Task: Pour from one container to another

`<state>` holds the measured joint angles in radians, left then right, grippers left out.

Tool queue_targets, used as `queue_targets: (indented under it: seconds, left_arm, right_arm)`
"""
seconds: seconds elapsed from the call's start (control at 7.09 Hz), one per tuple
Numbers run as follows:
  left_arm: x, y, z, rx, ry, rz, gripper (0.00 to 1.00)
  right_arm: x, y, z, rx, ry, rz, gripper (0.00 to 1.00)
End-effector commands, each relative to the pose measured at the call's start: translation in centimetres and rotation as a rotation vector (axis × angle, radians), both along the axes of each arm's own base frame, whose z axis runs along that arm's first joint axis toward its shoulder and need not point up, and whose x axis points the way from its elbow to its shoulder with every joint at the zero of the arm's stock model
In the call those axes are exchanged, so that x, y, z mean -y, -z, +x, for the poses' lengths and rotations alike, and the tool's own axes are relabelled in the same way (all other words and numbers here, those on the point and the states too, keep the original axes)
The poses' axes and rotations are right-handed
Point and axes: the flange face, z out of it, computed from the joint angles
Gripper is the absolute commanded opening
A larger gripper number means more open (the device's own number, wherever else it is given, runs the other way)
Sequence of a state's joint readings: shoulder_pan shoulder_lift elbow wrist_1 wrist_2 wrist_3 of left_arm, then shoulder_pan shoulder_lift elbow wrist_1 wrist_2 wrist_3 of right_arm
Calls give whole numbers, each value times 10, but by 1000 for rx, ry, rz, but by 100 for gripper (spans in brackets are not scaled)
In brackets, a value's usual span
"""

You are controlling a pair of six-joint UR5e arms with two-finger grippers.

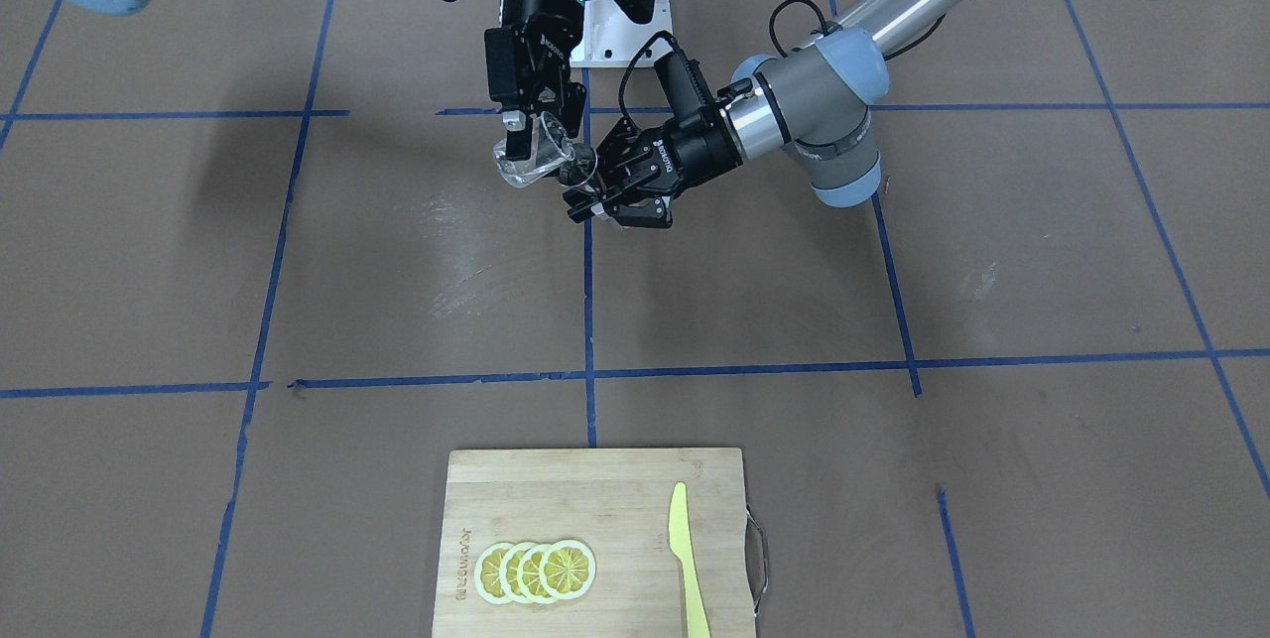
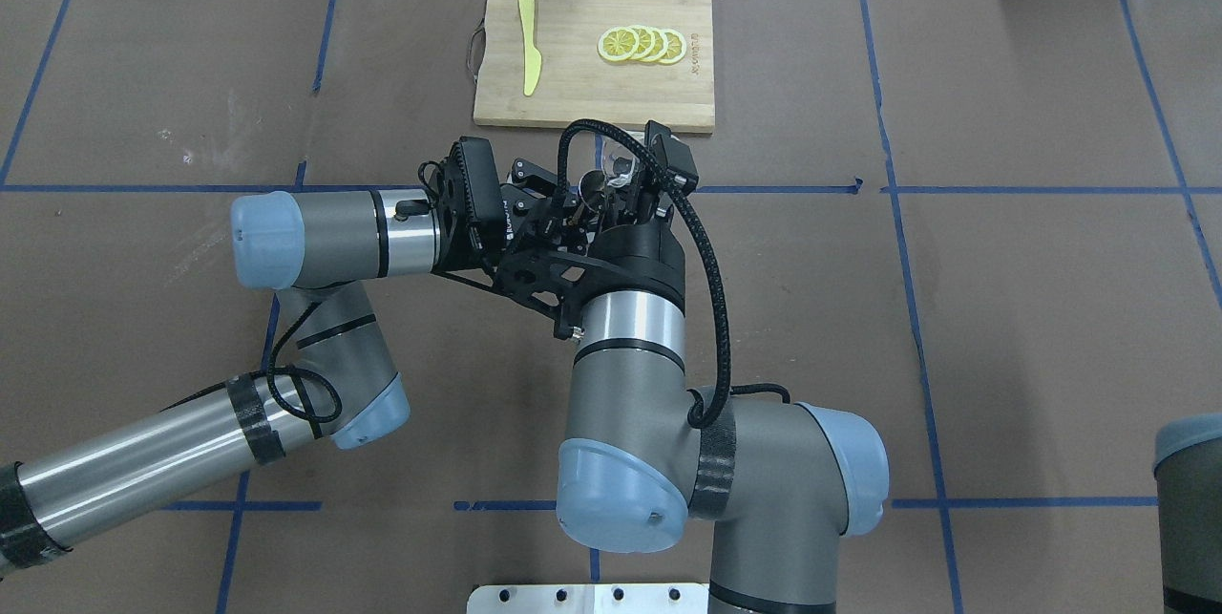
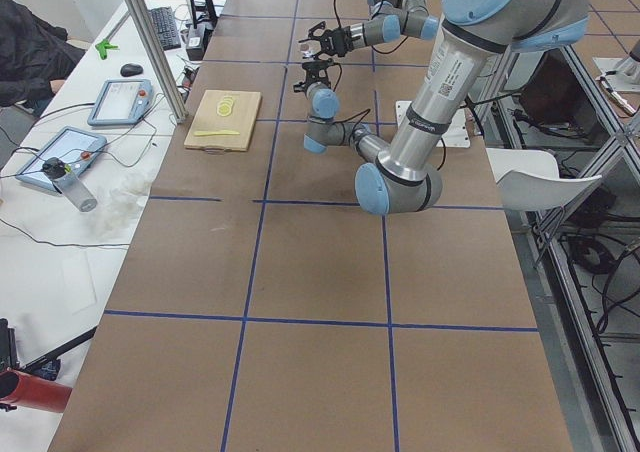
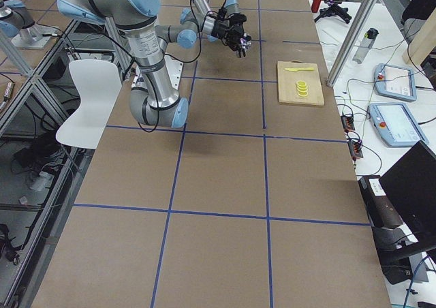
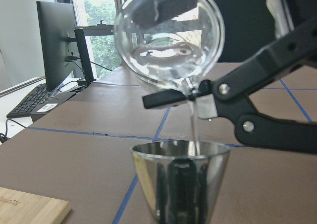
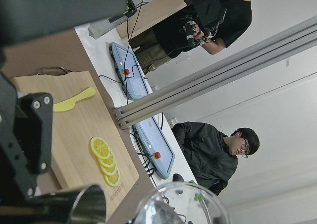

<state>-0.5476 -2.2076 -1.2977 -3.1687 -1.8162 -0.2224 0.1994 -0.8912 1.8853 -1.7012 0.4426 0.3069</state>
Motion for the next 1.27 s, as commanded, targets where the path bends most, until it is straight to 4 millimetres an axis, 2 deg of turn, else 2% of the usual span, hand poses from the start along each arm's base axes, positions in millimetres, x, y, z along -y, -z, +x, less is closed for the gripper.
queue_targets:
  seconds: [0.0,0.71,1.13]
  left_arm:
    - [-1,0,1,1,-2,-1,0]
    - [0,2,0,-3,0,2,0]
    - [-1,2,-1,-6,0,3,0]
  right_arm:
    - [0,1,0,-5,-3,4,0]
    - [5,1,2,-30,-5,8,0]
    - [9,3,-8,-63,-13,16,0]
